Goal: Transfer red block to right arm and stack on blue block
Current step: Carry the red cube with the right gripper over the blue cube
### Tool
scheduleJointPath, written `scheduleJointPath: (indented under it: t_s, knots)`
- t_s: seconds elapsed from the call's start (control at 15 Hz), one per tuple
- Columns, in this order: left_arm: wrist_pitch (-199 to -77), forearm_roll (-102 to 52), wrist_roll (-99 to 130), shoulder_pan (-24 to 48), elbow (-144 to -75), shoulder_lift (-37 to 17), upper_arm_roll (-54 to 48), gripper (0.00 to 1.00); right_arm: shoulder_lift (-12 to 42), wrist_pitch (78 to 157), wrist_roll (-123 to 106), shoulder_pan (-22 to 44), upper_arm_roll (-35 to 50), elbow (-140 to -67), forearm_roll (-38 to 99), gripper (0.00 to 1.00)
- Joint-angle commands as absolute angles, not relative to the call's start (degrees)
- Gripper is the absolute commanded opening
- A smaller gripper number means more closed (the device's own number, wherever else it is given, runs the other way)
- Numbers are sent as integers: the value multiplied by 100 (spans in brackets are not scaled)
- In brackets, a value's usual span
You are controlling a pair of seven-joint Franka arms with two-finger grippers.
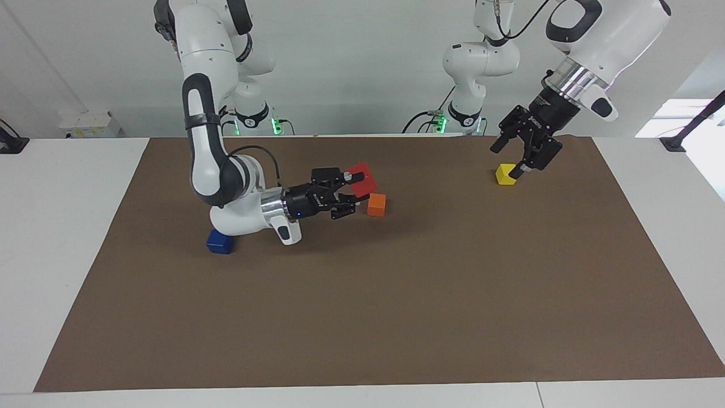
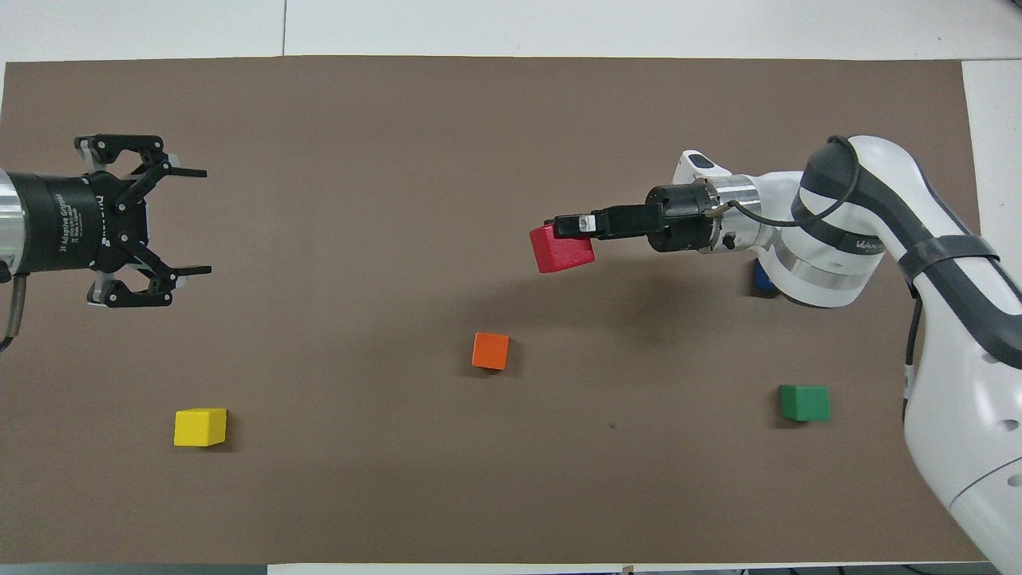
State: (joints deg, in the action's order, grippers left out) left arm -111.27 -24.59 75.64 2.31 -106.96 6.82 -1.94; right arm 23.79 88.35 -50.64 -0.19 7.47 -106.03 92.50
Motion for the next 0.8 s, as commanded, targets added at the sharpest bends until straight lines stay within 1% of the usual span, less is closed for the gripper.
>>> scheduleJointPath:
  t_s: [0.0,0.13,0.27,0.4,0.53,0.73]
  knots:
    - [-10925,-2268,6455,132,-10802,581,60,100,2013,9148,-4905,-254,782,-10854,8458,0]
    - [-10907,-1849,5778,123,-10776,423,228,100,1829,9438,-4747,-386,782,-10872,7721,0]
    - [-10890,-1216,4778,132,-10644,195,237,100,1444,9606,-4169,-535,782,-10933,6685,0]
    - [-10767,-1029,4125,123,-10355,-69,246,100,1092,9720,-3668,-667,782,-10934,5753,0]
    - [-10321,-976,3406,123,-9960,-368,360,100,950,9747,-3481,-834,782,-10934,4995,0]
    - [-9819,-153,1762,132,-9581,-509,352,100,835,10053,-3130,-957,747,-10934,3977,0]
